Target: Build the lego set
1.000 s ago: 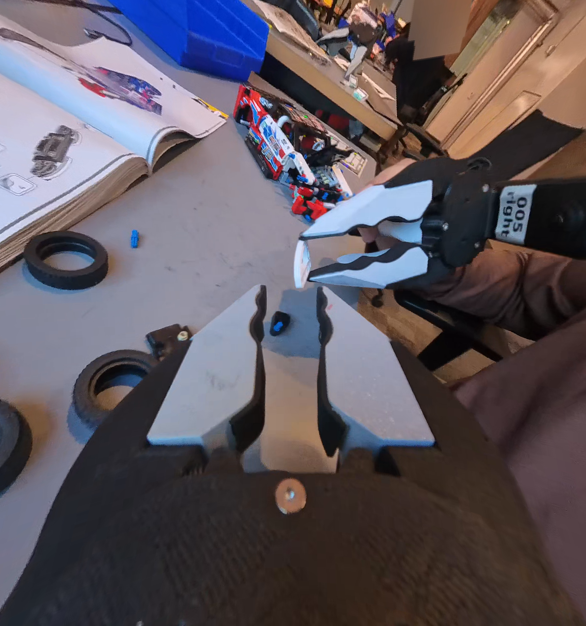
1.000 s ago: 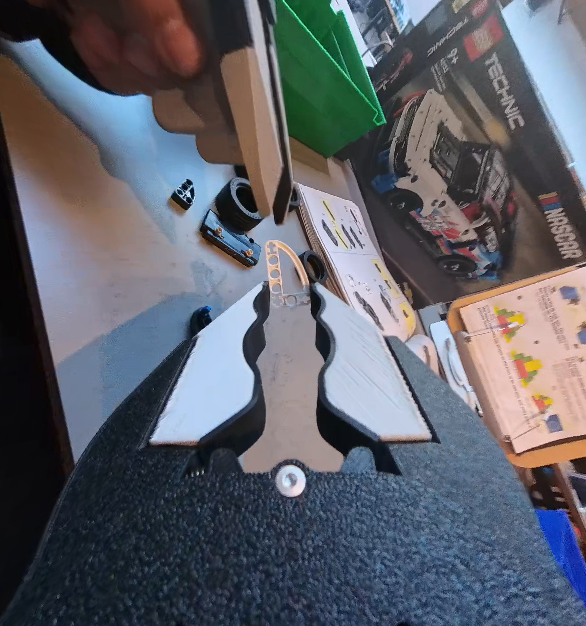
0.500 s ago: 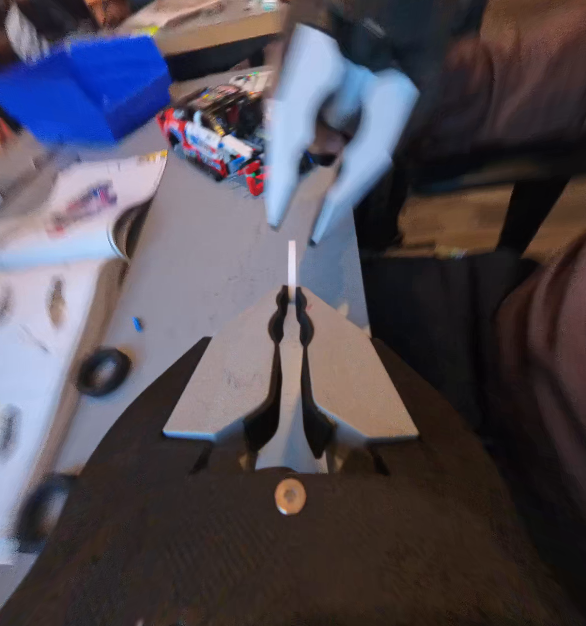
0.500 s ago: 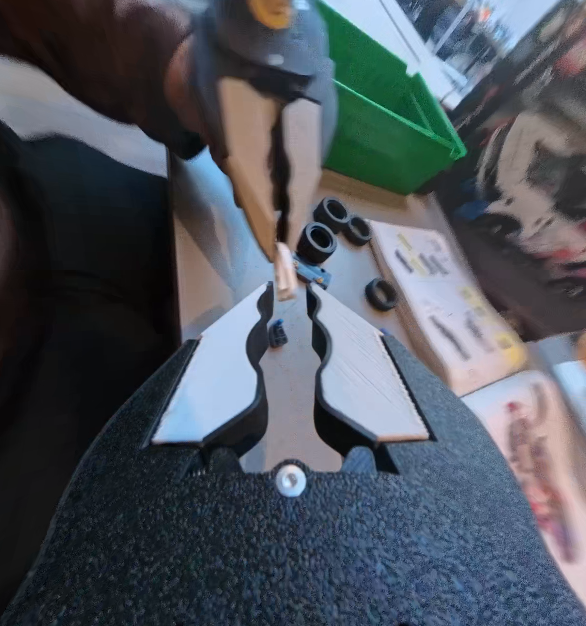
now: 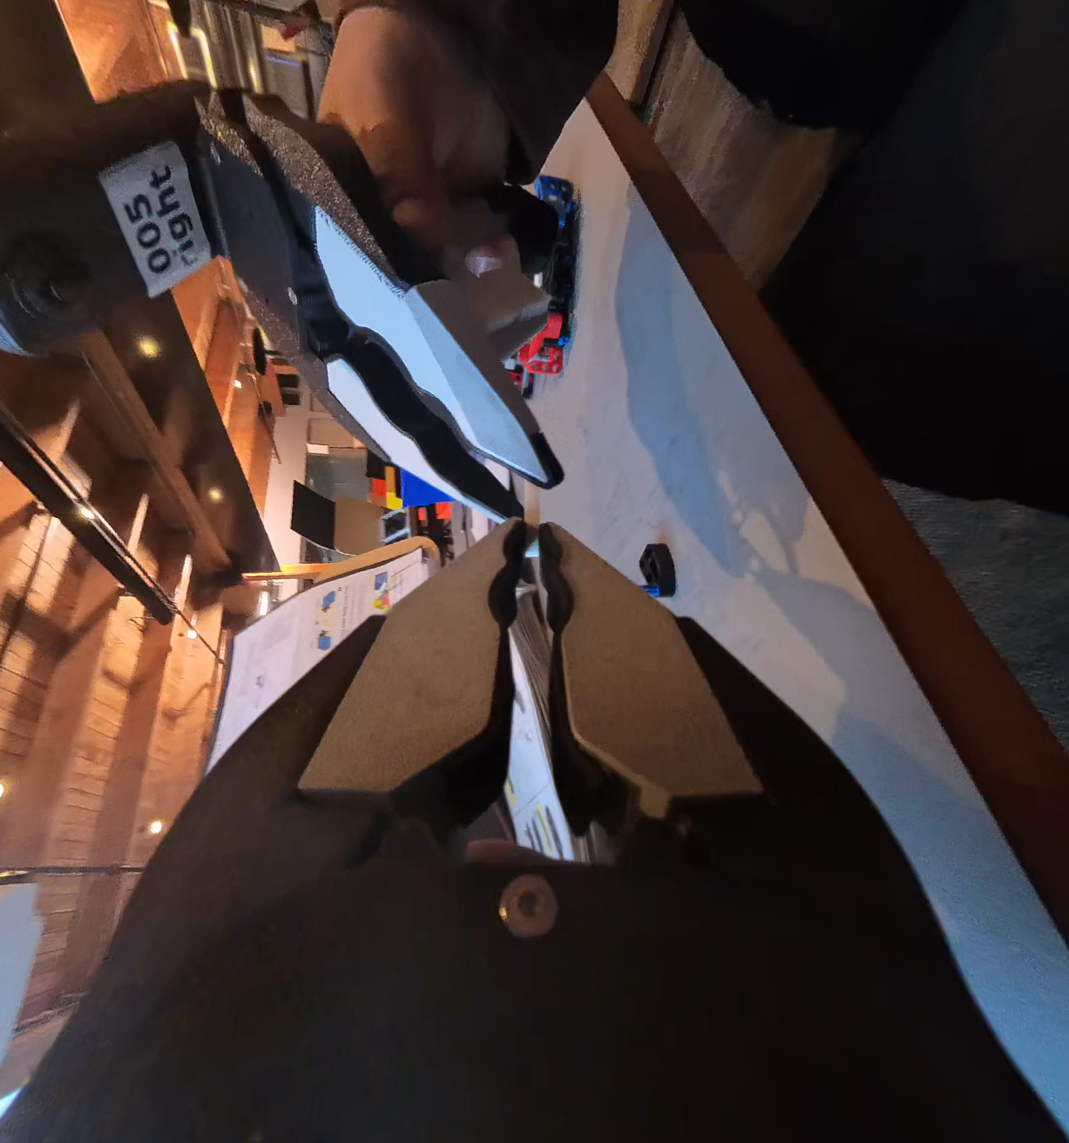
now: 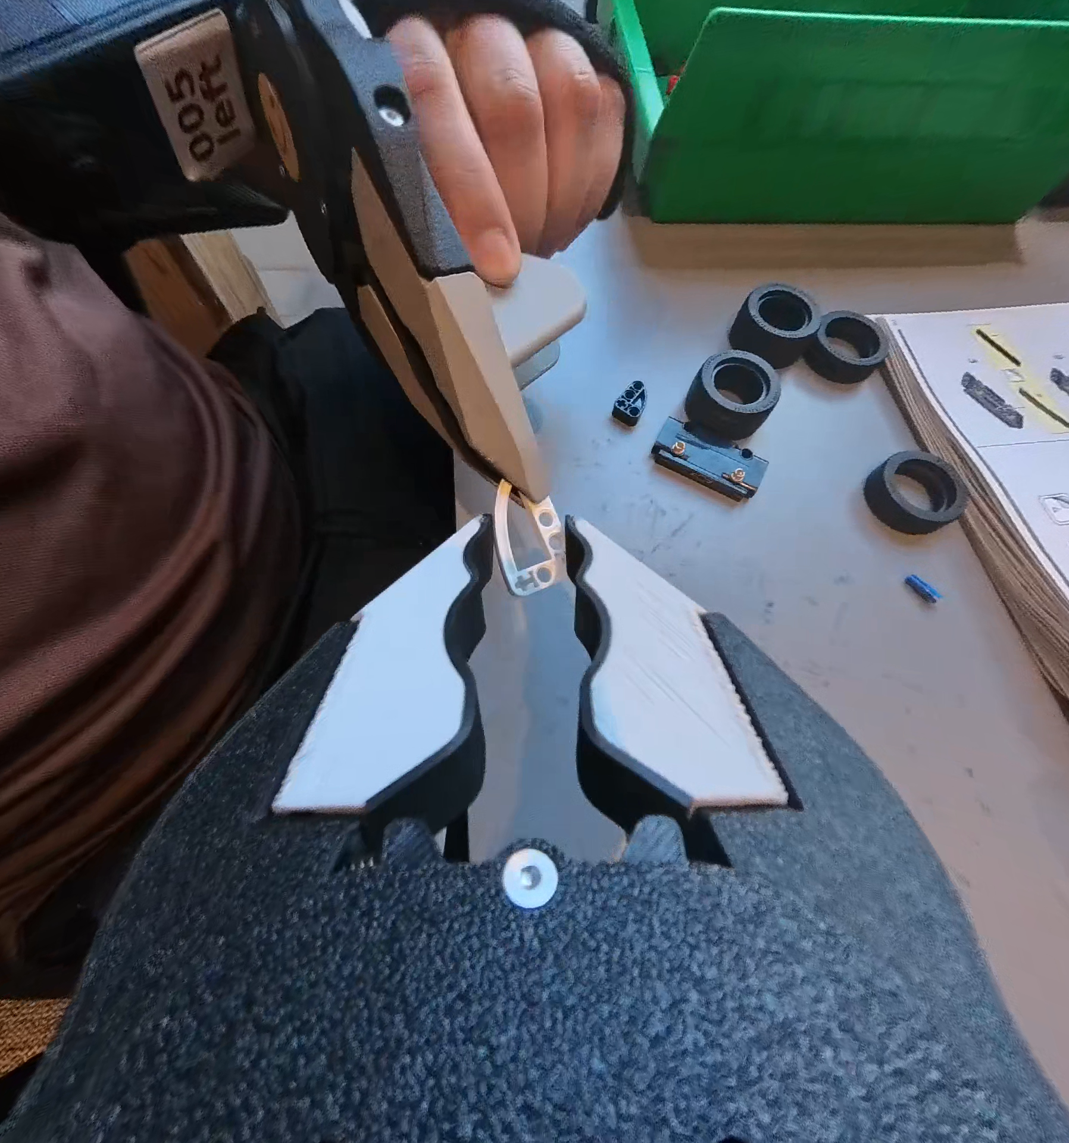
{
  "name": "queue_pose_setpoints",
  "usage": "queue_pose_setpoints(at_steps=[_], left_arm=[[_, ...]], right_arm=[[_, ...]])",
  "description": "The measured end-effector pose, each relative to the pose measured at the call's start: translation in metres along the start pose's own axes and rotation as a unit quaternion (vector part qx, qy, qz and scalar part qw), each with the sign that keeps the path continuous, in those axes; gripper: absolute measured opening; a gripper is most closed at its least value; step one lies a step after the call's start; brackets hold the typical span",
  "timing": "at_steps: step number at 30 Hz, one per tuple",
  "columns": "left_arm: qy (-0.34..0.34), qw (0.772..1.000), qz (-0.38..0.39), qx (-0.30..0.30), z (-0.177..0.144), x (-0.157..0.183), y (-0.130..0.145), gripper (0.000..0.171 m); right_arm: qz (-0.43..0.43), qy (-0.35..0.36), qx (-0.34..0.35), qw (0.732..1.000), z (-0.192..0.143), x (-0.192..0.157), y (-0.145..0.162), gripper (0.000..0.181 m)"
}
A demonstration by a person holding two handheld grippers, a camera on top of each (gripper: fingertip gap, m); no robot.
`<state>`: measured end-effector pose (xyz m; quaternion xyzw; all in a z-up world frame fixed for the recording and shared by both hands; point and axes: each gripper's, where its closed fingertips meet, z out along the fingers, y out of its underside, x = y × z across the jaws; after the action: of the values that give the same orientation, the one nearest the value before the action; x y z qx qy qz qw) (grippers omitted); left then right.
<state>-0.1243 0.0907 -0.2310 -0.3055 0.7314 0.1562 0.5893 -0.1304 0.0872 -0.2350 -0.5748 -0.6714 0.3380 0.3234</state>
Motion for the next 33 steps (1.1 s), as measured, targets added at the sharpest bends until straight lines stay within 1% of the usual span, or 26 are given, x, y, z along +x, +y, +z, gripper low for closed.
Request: queue_pose_setpoints(at_steps=[4, 6, 7, 9, 11, 13, 14, 15, 16, 17, 21, 25, 28, 30, 33], left_arm=[[-0.039, 0.999, 0.013, 0.01, 0.0, -0.002, 0.005, 0.001], [-0.064, 0.998, -0.004, 0.0, 0.005, -0.002, 0.014, 0.002], [-0.063, 0.997, -0.034, -0.012, 0.008, 0.0, 0.021, 0.002], [-0.024, 0.99, -0.133, -0.028, 0.012, 0.01, 0.033, 0.004], [0.052, 0.972, -0.229, -0.027, 0.015, 0.028, 0.039, 0.018], [0.094, 0.94, -0.326, -0.048, 0.017, 0.037, 0.049, 0.023], [0.121, 0.919, -0.371, -0.046, 0.018, 0.042, 0.049, 0.025], [0.141, 0.905, -0.398, -0.054, 0.019, 0.045, 0.051, 0.021], [0.148, 0.893, -0.421, -0.063, 0.02, 0.045, 0.054, 0.022], [0.161, 0.882, -0.44, -0.06, 0.021, 0.045, 0.053, 0.021], [0.183, 0.854, -0.484, -0.051, 0.025, 0.044, 0.053, 0.016], [0.221, 0.827, -0.515, -0.042, 0.025, 0.048, 0.052, 0.015], [0.217, 0.822, -0.525, -0.033, 0.025, 0.044, 0.052, 0.003], [0.213, 0.819, -0.532, -0.029, 0.025, 0.041, 0.053, 0.005], [0.225, 0.813, -0.536, -0.028, 0.027, 0.043, 0.051, 0.008]], right_arm=[[0.016, -0.01, 0.022, 1.0, 0.0, 0.004, -0.003, 0.022], [0.022, 0.01, 0.019, 1.0, 0.001, 0.013, 0.0, 0.022], [0.014, 0.032, 0.007, 0.999, 0.001, 0.021, 0.004, 0.022], [-0.011, 0.081, -0.025, 0.996, 0.001, 0.036, 0.018, 0.022], [-0.024, 0.116, -0.056, 0.991, 0.001, 0.049, 0.034, 0.022], [-0.033, 0.12, -0.07, 0.99, 0.005, 0.052, 0.044, 0.022], [-0.037, 0.118, -0.071, 0.99, 0.007, 0.052, 0.046, 0.022], [-0.043, 0.114, -0.07, 0.99, 0.01, 0.051, 0.046, 0.022], [-0.051, 0.109, -0.066, 0.991, 0.012, 0.05, 0.045, 0.022], [-0.056, 0.104, -0.064, 0.991, 0.014, 0.049, 0.044, 0.022], [-0.066, 0.092, -0.066, 0.991, 0.02, 0.052, 0.045, 0.022], [-0.072, 0.081, -0.064, 0.992, 0.023, 0.05, 0.046, 0.022], [-0.079, 0.075, -0.067, 0.992, 0.024, 0.048, 0.046, 0.022], [-0.083, 0.072, -0.071, 0.991, 0.025, 0.048, 0.047, 0.022], [-0.087, 0.072, -0.079, 0.99, 0.026, 0.049, 0.051, 0.022]])
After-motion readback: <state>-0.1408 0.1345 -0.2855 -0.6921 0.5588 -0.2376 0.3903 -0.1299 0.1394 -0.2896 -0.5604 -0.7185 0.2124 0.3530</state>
